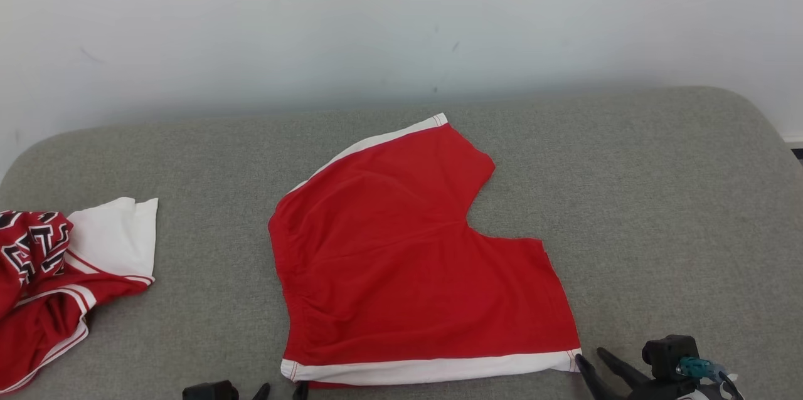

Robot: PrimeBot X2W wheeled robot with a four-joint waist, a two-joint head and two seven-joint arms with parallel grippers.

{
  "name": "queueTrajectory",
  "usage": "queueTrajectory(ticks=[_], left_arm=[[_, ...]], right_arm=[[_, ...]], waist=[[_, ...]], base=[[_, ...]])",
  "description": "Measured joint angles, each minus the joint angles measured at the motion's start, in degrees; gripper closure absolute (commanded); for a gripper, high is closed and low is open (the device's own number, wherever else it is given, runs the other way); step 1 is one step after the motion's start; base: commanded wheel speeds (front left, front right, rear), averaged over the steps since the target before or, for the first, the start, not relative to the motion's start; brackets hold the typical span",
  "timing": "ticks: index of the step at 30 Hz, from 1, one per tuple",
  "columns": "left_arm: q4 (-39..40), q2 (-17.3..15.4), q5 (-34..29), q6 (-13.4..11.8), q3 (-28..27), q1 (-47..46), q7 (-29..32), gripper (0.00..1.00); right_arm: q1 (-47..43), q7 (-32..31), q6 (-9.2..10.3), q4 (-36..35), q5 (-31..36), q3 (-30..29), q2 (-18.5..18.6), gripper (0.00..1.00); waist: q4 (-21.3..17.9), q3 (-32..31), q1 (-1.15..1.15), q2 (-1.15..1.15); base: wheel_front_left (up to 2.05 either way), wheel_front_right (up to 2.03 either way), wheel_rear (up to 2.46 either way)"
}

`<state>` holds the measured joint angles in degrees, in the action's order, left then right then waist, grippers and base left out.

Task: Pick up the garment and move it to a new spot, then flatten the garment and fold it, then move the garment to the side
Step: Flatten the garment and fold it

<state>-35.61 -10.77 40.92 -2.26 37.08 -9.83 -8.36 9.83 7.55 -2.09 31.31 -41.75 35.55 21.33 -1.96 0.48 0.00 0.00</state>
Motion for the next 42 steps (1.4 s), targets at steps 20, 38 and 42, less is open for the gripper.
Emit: queueTrajectory(ticks=[20, 38, 42], left_arm=[[14.55, -5.93, -1.52, -3.8, -7.11, 2.57, -5.04, 0.0], [24.19, -2.25, -11.54, -4.86, -23.08, 8.68, -6.05, 0.0], [25.72, -0.29, -14.68, -4.86, -26.49, 11.4, -6.06, 0.0]], right_arm=[[-2.3, 4.94, 0.52, -12.92, -2.88, -6.88, 3.61, 0.0], [-2.51, 6.83, 7.7, -19.59, 3.56, -13.56, 2.87, 0.0], [-3.8, 6.86, 8.22, -20.86, 4.85, -15.59, 2.22, 0.0]], waist=[[0.46, -2.12, 0.0, 0.0], [-3.0, -1.8, 0.0, 0.0], [-3.82, -1.39, 0.0, 0.0]], base=[[0.0, 0.0, 0.0], [0.0, 0.0, 0.0], [0.0, 0.0, 0.0]])
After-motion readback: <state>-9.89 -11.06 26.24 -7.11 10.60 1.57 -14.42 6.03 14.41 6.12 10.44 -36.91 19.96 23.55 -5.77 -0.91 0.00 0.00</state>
